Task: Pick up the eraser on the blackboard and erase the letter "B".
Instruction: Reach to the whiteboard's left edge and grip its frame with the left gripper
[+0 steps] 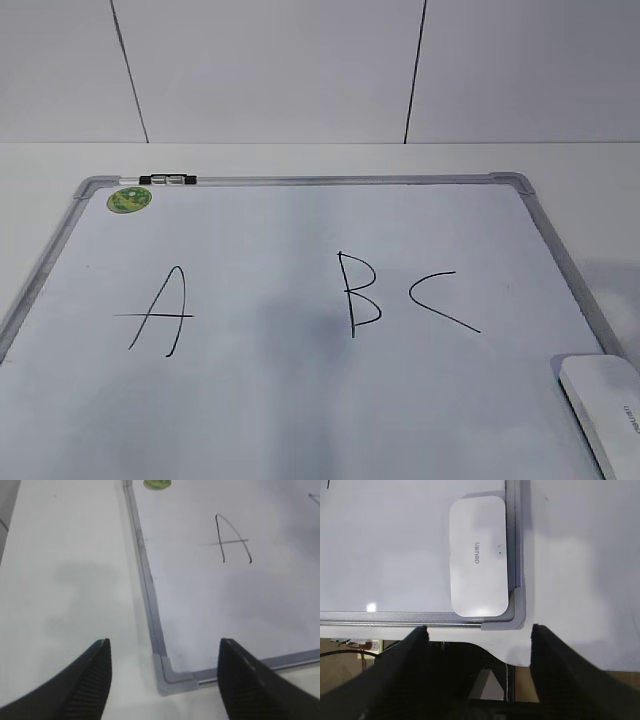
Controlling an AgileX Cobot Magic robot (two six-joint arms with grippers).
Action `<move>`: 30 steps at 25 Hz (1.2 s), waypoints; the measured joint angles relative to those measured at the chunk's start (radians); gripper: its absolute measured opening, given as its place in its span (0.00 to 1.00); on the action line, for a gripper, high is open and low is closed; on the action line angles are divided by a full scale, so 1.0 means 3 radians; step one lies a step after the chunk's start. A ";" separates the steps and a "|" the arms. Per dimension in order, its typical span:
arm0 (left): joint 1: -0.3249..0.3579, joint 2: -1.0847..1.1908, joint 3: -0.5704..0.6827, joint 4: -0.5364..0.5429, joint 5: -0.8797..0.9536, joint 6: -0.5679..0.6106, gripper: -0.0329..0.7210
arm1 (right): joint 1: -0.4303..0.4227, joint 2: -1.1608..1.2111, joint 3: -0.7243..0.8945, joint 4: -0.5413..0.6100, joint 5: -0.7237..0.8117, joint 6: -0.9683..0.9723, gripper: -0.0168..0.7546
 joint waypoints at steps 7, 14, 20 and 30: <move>0.0000 0.1026 -0.0171 -0.0106 0.0100 -0.0115 0.70 | 0.0000 0.0547 -0.0021 0.0008 0.0000 0.0006 0.67; 0.0000 0.2163 -0.0580 -0.0150 0.0143 -0.0135 0.69 | 0.0000 0.0947 -0.0086 0.0016 -0.0025 0.0011 0.67; 0.0000 0.3143 -0.1104 0.0023 -0.0039 -0.0135 0.66 | 0.0000 0.1071 -0.0121 -0.0002 -0.0045 0.0005 0.67; 0.0000 0.4552 -0.1756 0.0133 -0.0659 -0.0135 0.63 | 0.0000 0.1087 -0.0133 -0.0005 -0.0052 -0.0001 0.67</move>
